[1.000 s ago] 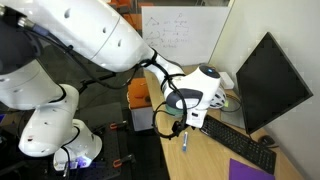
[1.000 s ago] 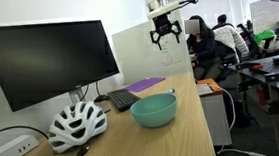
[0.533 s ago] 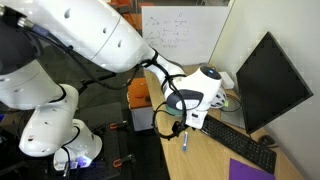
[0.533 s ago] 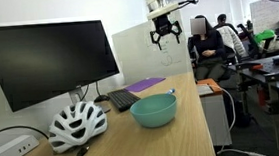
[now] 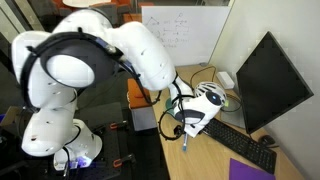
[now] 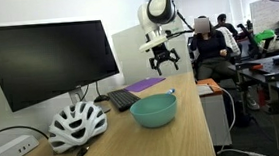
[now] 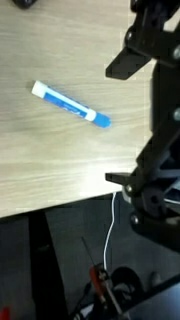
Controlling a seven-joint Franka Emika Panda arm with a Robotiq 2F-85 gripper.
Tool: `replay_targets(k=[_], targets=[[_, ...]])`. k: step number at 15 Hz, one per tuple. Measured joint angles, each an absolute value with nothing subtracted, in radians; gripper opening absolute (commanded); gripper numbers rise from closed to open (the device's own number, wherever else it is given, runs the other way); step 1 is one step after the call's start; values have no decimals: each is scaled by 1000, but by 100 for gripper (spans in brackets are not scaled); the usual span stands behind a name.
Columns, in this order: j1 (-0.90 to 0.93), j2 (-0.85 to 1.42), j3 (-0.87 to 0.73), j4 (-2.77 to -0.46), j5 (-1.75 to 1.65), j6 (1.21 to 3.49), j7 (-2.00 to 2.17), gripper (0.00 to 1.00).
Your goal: Pick up the marker and place it in the bowl
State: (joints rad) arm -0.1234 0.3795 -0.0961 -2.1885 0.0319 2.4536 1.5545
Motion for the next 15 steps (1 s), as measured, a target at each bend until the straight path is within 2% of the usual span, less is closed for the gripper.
replay_targets(k=[6, 7, 8, 9, 12, 15], targets=[[-29, 650, -152, -1964, 75, 2454, 1643, 100], [-16, 673, -161, -1941, 75, 2454, 1657, 92], [-5, 691, -167, -1923, 75, 2454, 1663, 90], [5, 703, -172, -1913, 75, 2454, 1674, 72], [22, 710, -182, -1907, 76, 2454, 1679, 57], [36, 710, -189, -1915, 76, 2454, 1679, 34]])
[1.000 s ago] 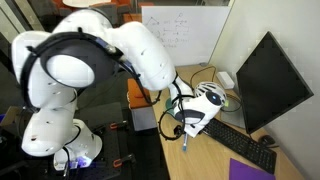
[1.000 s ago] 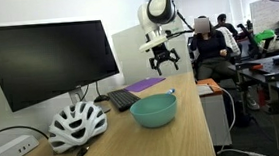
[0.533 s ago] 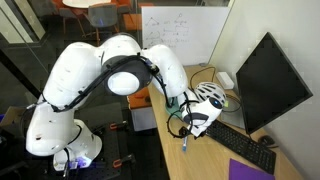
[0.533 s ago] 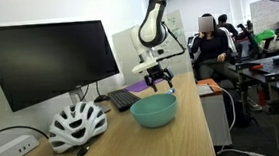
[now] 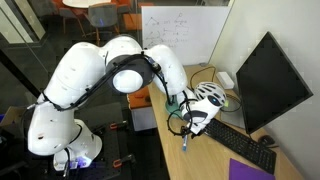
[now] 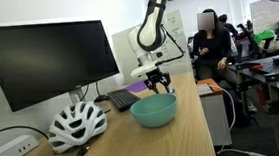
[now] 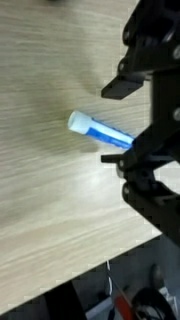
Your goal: Pick up the marker and place it in the bowl
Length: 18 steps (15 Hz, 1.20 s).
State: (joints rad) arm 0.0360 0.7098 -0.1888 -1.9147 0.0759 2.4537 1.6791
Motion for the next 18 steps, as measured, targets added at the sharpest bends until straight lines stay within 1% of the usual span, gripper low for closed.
replay_targets(k=[3, 4, 5, 6, 12, 15, 18], targets=[[63, 710, -203, -1936, 76, 2454, 1686, 10], [75, 710, -206, -1943, 75, 2456, 1694, 3], [86, 710, -209, -1949, 74, 2457, 1698, 0], [96, 710, -212, -1953, 74, 2457, 1706, 5], [128, 694, -245, -1962, 73, 2480, 1743, 5], [143, 602, -265, -1994, 49, 2481, 1743, 5], [159, 454, -257, -2056, 4, 2468, 1733, 5]])
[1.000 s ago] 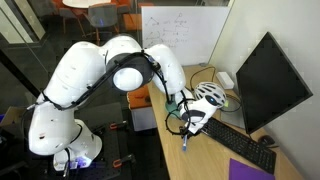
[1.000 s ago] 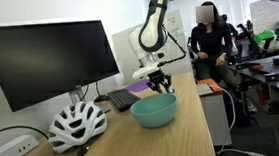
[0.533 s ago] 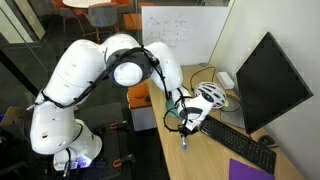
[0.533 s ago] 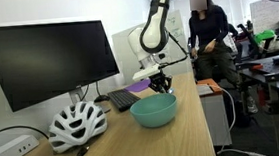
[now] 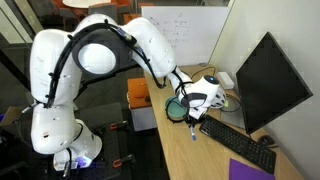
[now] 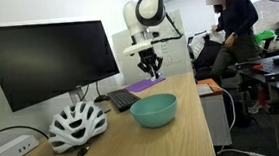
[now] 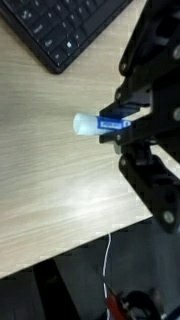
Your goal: Pick up the marker and place it in the bowl
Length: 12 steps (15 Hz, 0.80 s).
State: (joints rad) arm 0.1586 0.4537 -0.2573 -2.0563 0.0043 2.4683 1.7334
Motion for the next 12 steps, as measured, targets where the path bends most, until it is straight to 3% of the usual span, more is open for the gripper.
replay_targets(k=[5, 12], targets=[[184, 287, -149, -2129, -58, 2383, 1727, 5], [248, 333, -7, -2143, -151, 2383, 1709, 5]])
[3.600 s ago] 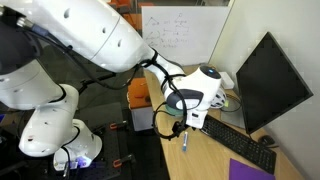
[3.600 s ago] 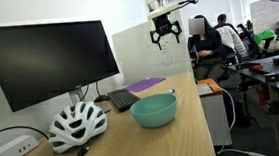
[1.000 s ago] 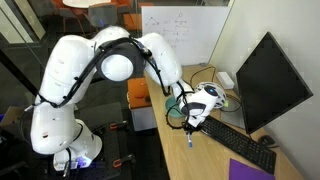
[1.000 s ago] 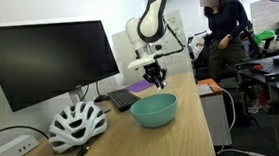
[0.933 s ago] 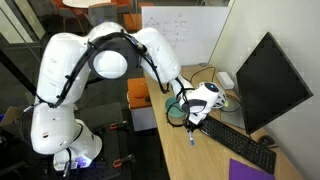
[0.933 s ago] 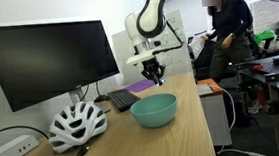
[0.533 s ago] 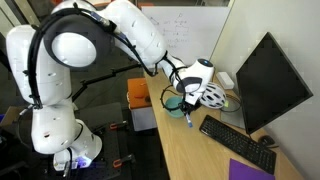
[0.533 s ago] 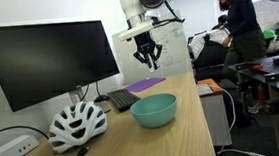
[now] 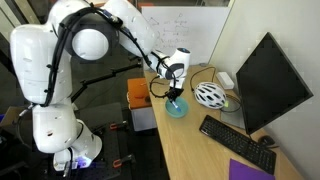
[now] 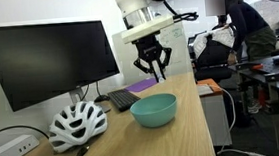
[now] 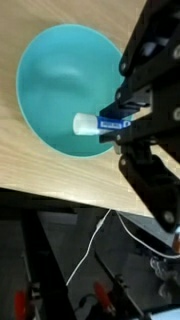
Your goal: Pick up the marker and place it in the bowl
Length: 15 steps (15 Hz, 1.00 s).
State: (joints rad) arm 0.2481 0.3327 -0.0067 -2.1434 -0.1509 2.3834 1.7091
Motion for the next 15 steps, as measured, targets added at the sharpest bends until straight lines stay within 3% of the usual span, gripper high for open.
replay_targets(k=[3, 4, 5, 12, 15], targets=[[261, 405, -4, -2134, -202, 2442, 1675, 5], [263, 432, -10, -2125, -230, 2475, 1671, 45], [269, 458, -22, -2114, -258, 2505, 1671, 46], [261, 447, -17, -2082, -162, 2544, 1514, 97], [236, 332, -17, -2107, -96, 2507, 1449, 100]])
